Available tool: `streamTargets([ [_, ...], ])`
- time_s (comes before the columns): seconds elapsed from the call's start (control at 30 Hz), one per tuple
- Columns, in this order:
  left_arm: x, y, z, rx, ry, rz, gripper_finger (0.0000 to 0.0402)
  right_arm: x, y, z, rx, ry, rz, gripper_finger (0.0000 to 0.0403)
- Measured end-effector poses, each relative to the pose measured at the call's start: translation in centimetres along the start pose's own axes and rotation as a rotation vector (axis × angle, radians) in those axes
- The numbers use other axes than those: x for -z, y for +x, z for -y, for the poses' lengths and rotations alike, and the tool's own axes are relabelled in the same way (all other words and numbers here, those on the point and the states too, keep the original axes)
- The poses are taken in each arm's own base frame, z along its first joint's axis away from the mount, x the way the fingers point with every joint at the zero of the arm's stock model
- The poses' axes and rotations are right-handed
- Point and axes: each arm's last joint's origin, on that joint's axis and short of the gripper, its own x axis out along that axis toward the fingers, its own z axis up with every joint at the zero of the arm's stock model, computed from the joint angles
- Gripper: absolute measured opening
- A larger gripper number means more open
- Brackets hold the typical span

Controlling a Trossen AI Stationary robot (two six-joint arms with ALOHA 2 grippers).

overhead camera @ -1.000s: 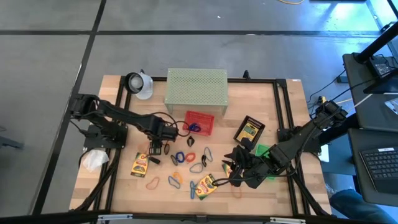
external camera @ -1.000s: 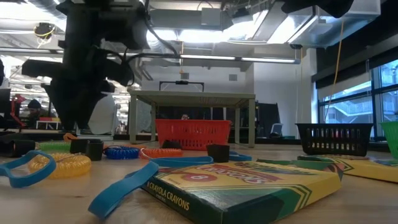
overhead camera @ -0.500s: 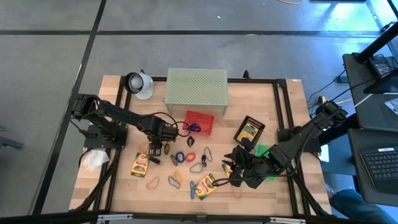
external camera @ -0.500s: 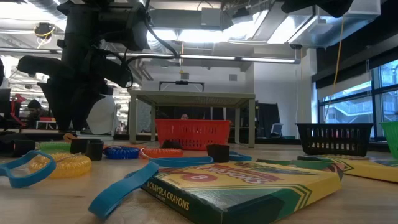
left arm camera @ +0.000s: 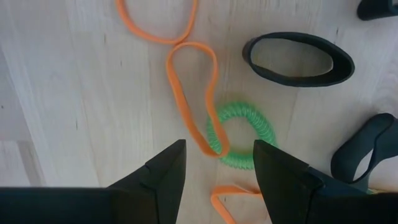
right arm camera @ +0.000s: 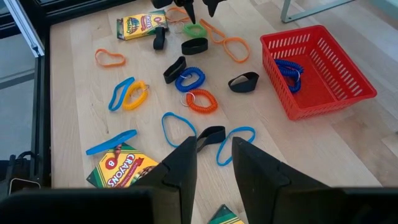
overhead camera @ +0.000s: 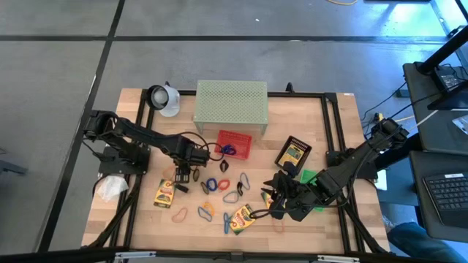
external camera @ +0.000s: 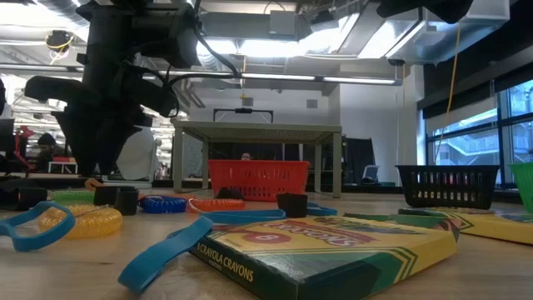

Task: Pick & Place Office Desk Supplies
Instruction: Put the orange rubber band into the green bin

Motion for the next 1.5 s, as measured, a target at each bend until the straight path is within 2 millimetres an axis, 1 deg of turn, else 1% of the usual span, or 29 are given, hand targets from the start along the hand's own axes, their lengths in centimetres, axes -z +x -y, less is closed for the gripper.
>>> streamTargets([
  [0.17, 0.0, 0.0, 0.0, -0.007, -0.007, 0.001, 0.018, 0.0, 0.0, 0.0, 0.0, 0.0, 0.0, 0.0103],
  [0.3, -0.1, 0.5, 0.0, -0.014, -0.007, -0.022, 0.0178, 0.0, 0.0, -0.1, -0.015, 0.003, -0.01, 0.0103],
  [0.4, -0.5, 1.2, 0.1, -0.014, 0.006, -0.039, 0.017, 0.0, 0.0, -0.2, -0.024, 0.001, -0.01, 0.0103],
  [0.53, -0.5, 1.6, -0.1, -0.047, 0.015, -0.061, 0.0153, -0.1, 0.0, -0.2, -0.032, -0.009, -0.002, 0.0103],
  [0.7, -0.6, 1.9, -0.4, -0.007, 0.003, -0.085, 0.0122, -0.2, 0.0, -0.4, -0.042, -0.009, 0.005, 0.0103],
  [0.8, -0.6, 2.0, -0.6, 0.008, -0.007, -0.093, 0.0097, -0.2, 0.0, -0.4, -0.045, -0.017, 0.005, 0.0103],
  [0.9, -0.6, 2.0, -0.7, 0.008, -0.016, -0.097, 0.0062, -0.2, 0.0, -0.4, -0.049, -0.017, 0.007, 0.0103],
  [1.0, -0.6, 2.0, -0.7, 0.007, -0.019, -0.098, 0.0017, -0.2, -0.1, -0.5, -0.051, -0.02, 0.007, 0.0103],
  [1.03, -0.6, 2.0, -0.7, 0.006, -0.027, -0.098, 0.0009, -0.2, -0.1, -0.5, -0.053, -0.021, 0.008, 0.0103],
  [1.17, -0.6, 2.0, -0.7, 0.003, -0.036, -0.099, 0.0003, -0.2, -0.1, -0.5, -0.053, -0.02, 0.01, 0.0103],
  [1.23, -0.6, 1.8, -0.7, -0.021, -0.044, -0.106, 0.0003, -0.2, -0.1, -0.5, -0.053, -0.02, 0.01, 0.0103],
  [1.37, -0.6, 0.8, -0.8, -0.14, -0.05, -0.128, 0.0002, -0.2, -0.1, -0.5, -0.052, -0.019, 0.013, 0.0103],
  [1.5, -0.7, -0.8, -0.5, -0.158, -0.04, -0.105, 0.0002, -0.3, -0.1, -0.5, -0.036, -0.018, 0.031, 0.0103],
])
